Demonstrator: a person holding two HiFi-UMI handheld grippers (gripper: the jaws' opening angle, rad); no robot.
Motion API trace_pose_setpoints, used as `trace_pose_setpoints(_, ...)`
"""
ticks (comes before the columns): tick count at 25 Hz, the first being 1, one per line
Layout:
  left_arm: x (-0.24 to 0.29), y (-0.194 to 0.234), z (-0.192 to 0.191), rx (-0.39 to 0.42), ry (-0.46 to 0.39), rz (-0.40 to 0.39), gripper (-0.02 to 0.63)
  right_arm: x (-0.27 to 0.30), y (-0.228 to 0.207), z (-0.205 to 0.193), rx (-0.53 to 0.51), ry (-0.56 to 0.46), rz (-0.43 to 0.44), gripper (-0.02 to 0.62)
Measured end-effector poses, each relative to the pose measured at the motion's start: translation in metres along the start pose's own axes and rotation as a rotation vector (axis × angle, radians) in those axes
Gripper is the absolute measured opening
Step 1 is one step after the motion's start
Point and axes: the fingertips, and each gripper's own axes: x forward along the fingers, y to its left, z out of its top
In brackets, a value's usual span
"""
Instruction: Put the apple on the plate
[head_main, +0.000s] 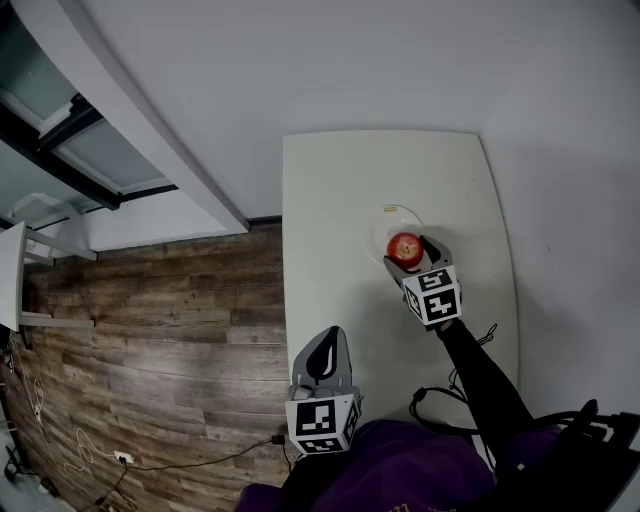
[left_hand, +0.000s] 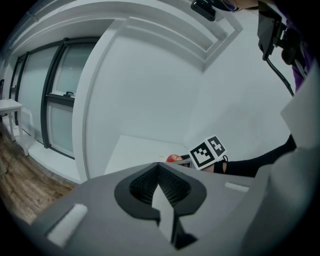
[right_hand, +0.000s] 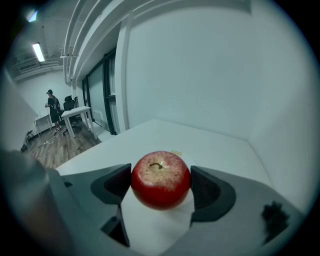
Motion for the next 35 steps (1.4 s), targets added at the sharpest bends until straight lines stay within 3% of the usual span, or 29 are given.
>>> trace_pose_setpoints(35,0.008,0.012,-0.004,0.005,0.028,0.014,0.006,0.029,-0.004,0.014,0.001,-0.036,0.01,0.374)
